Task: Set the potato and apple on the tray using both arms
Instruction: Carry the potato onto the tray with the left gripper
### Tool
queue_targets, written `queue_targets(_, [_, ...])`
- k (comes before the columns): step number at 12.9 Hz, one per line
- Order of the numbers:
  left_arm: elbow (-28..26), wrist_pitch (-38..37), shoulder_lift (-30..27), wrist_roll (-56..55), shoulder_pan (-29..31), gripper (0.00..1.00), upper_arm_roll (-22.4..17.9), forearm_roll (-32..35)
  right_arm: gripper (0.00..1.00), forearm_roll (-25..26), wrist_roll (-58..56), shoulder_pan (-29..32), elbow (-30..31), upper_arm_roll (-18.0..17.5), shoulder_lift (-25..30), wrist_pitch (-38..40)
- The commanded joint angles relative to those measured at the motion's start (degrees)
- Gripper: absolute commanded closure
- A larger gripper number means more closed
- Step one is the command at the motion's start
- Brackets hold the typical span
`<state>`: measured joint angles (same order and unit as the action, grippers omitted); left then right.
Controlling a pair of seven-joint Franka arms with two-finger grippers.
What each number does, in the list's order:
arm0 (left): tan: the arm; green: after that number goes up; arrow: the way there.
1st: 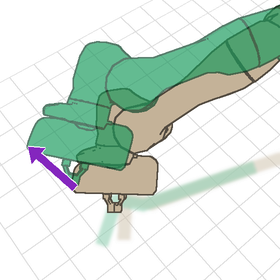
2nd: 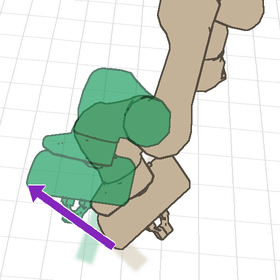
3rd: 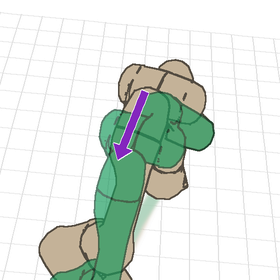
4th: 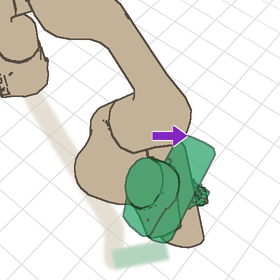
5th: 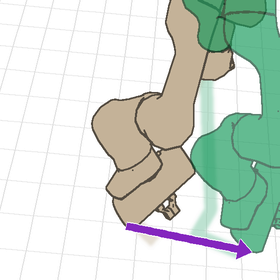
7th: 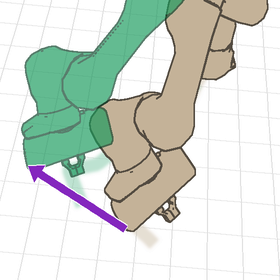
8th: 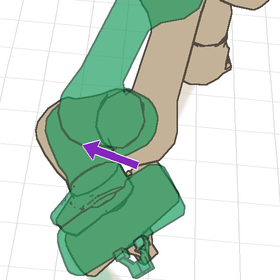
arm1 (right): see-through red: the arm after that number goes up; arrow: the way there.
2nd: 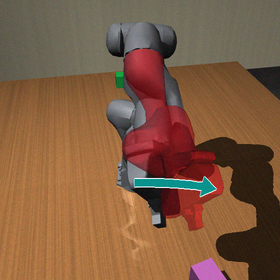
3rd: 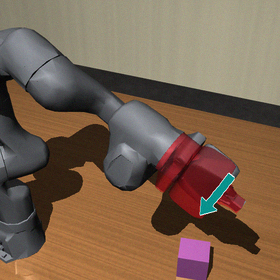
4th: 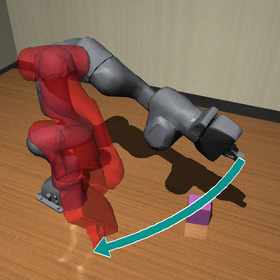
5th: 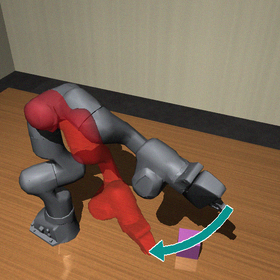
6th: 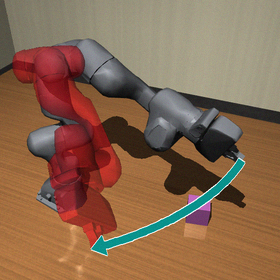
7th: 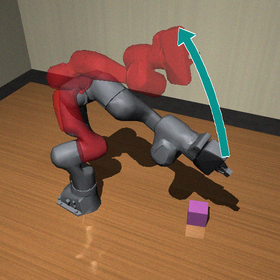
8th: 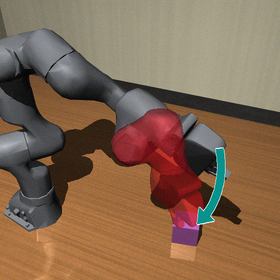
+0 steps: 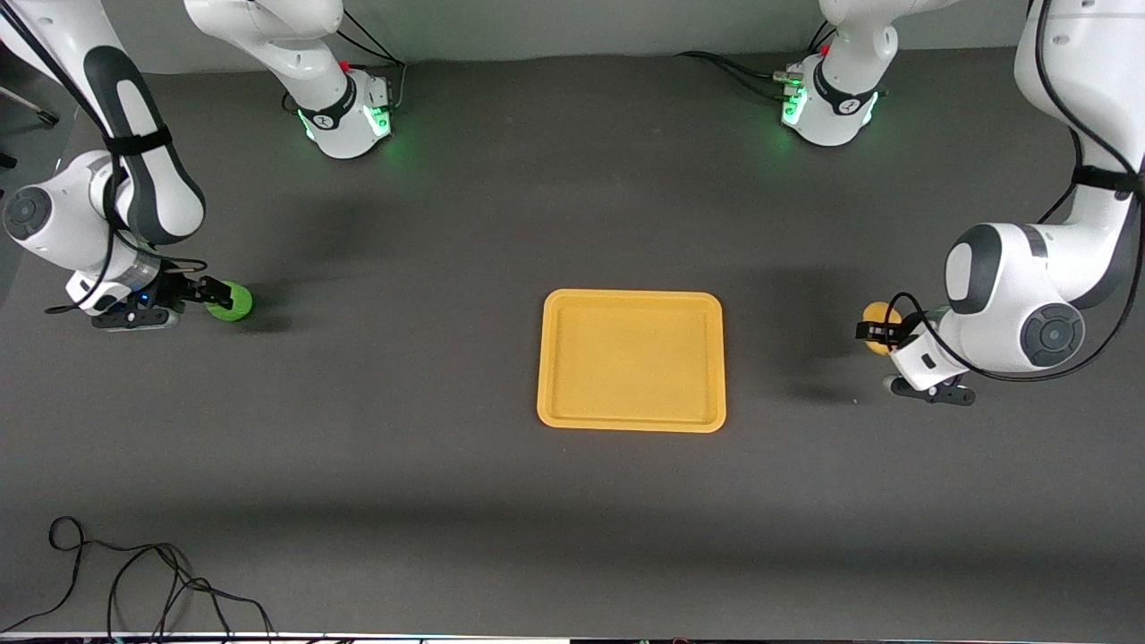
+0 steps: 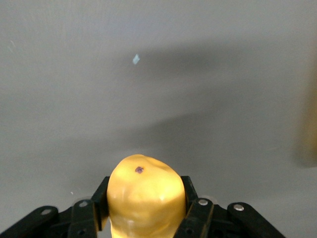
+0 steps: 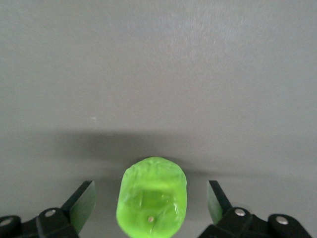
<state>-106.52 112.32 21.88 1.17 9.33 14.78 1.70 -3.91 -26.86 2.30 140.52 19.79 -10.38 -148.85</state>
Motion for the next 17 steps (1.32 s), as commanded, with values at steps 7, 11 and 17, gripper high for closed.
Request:
queue_targets(7, [11.2,3.0,13.4,-22.3,-21.5,1.0,-0.3,-3.0,0.0,-2.2,-2.4,-0.7,1.7,0.7,-5.3,-3.5])
queue_targets(11, [11.3,6.9,15.4,-25.0,-23.2,1.0,-0.3,-3.0,0.44,-2.2,-2.4,-0.8,1.5,0.7,-5.3,-2.8])
queue_targets(17, [11.3,8.6,16.6,-26.0,-24.4,0.46,-0.4,-2.7,0.58,-2.2,-1.4,-2.8,-9.4,0.1,1.3,14.4])
